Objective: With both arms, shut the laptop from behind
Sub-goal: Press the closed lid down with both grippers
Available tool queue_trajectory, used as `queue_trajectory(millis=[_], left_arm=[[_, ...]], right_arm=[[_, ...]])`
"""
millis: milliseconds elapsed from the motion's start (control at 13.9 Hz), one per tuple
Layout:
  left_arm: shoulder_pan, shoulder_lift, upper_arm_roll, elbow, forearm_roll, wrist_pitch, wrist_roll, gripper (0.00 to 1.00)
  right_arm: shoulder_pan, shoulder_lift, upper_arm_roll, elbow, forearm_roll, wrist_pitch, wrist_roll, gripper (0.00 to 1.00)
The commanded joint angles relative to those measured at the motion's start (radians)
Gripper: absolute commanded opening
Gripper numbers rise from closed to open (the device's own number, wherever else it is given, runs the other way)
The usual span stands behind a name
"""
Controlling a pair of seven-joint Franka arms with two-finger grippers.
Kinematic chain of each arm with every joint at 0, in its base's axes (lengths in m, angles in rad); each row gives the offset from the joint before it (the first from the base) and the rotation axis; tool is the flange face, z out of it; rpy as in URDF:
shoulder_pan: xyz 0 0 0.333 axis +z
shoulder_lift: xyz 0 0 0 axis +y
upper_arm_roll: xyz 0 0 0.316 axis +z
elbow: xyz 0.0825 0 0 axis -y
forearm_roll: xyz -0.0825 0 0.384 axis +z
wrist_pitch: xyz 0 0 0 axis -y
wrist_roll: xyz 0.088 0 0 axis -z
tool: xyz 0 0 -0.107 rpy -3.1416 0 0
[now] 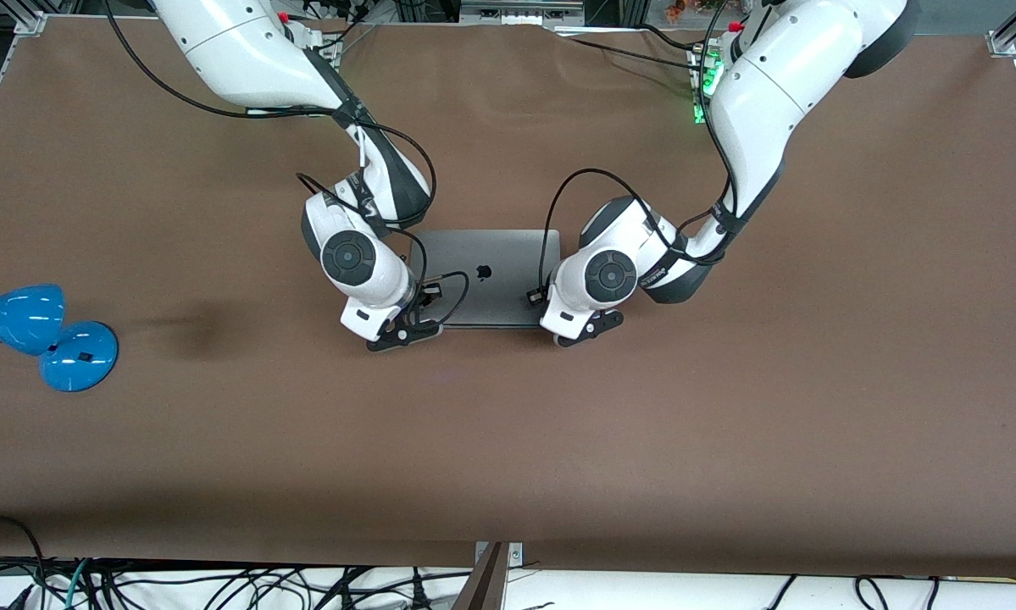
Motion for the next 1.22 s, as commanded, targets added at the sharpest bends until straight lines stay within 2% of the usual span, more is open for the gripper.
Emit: queue_trajectory(millis=[0, 287, 430, 1148], left_arm=[[-0.017, 0.027, 0.016, 0.032, 0.031, -0.001, 0.006, 0.02], [-0.067, 0.036, 0.068, 0.032, 0.029, 0.033, 0.005, 0.02], [-0.069, 0.036, 0.071, 0.032, 0.029, 0.033, 0.005, 0.02], [-0.074, 0.038, 0.073, 0.032, 0.031, 0.033, 0.005, 0.02]], right_arm=[[-0.007, 0.014, -0.001, 0.019, -0.029, 0.026, -0.026, 0.04], [-0.007, 0.040, -0.001, 0.019, -0.050, 0.049, -0.026, 0.04], [-0.006, 0.060, -0.001, 0.017, -0.049, 0.089, -0.026, 0.04], [-0.012, 0.057, -0.001, 0.019, -0.032, 0.077, -0.031, 0.05]])
